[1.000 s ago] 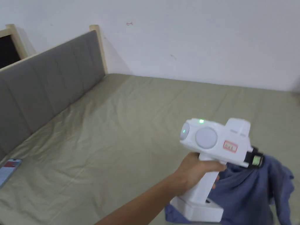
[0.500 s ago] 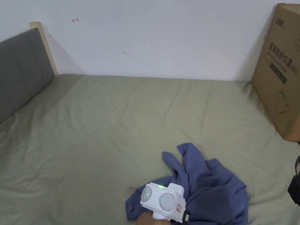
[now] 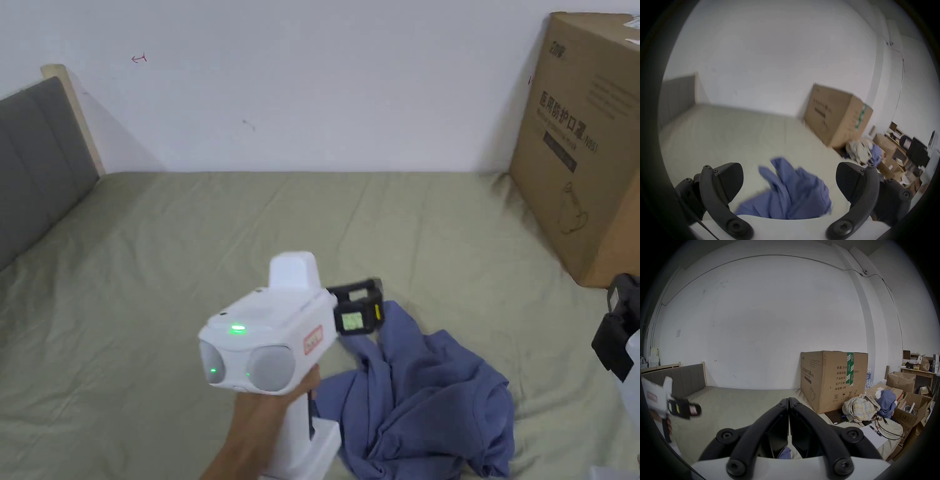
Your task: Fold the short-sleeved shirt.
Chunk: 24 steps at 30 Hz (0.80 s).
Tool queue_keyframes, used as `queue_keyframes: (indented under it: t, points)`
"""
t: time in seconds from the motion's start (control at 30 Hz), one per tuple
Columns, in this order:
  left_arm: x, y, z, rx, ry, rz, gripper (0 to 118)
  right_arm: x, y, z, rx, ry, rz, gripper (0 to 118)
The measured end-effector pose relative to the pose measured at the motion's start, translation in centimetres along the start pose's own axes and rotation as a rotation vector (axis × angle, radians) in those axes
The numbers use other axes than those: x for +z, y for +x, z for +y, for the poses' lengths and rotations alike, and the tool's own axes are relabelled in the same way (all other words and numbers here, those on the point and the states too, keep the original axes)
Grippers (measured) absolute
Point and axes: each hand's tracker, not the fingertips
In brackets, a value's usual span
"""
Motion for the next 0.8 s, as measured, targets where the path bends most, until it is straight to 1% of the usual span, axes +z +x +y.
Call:
queue_keyframes:
  t: [0.07,0.17,0.27,0.37,0.4,0.43,0.47,0.5,0.53,0.6,0.67,0.8]
  points:
    - [1.3,-0.4,1.2,-0.057,0.087,0.051,117,-0.1,-0.2,0.2,-0.002,0.014,0.003,0]
    - [3.1,-1.0,2.1,-0.138,0.165,0.181,117,-0.2,-0.4,0.4,-0.006,0.035,0.008,0]
    - [4.6,-2.0,1.7,-0.201,0.249,0.258,116,-0.3,-0.7,0.6,0.001,0.048,0.013,0]
    - [5.4,-2.6,0.8,-0.232,0.261,0.316,110,-0.4,-0.9,0.6,-0.005,0.054,0.021,0]
    - [5.7,-2.8,0.5,-0.228,0.268,0.31,103,-0.4,-0.9,0.5,-0.007,0.056,0.024,0]
    - [5.7,-3.2,0.4,-0.219,0.28,0.316,84,-0.4,-1.0,0.5,-0.008,0.058,0.027,0]
    - [5.9,-3.3,0.2,-0.215,0.284,0.318,61,-0.4,-1.1,0.5,-0.008,0.06,0.029,0]
    - [6.1,-3.3,0.0,-0.212,0.286,0.324,31,-0.6,-0.9,0.4,-0.008,0.061,0.032,0]
    - [6.1,-3.3,-0.1,-0.206,0.287,0.34,4,-0.6,-0.9,0.4,-0.007,0.062,0.034,0]
    - [5.8,-3.8,0.0,-0.205,0.287,0.345,0,-0.6,-0.9,0.5,-0.006,0.064,0.038,0]
    - [5.6,-4.2,0.4,-0.189,0.259,0.315,0,-0.6,-1.1,0.6,-0.006,0.065,0.04,0]
    - [5.1,-4.6,0.5,-0.18,0.244,0.314,0,-0.5,-1.1,0.5,-0.01,0.066,0.038,0]
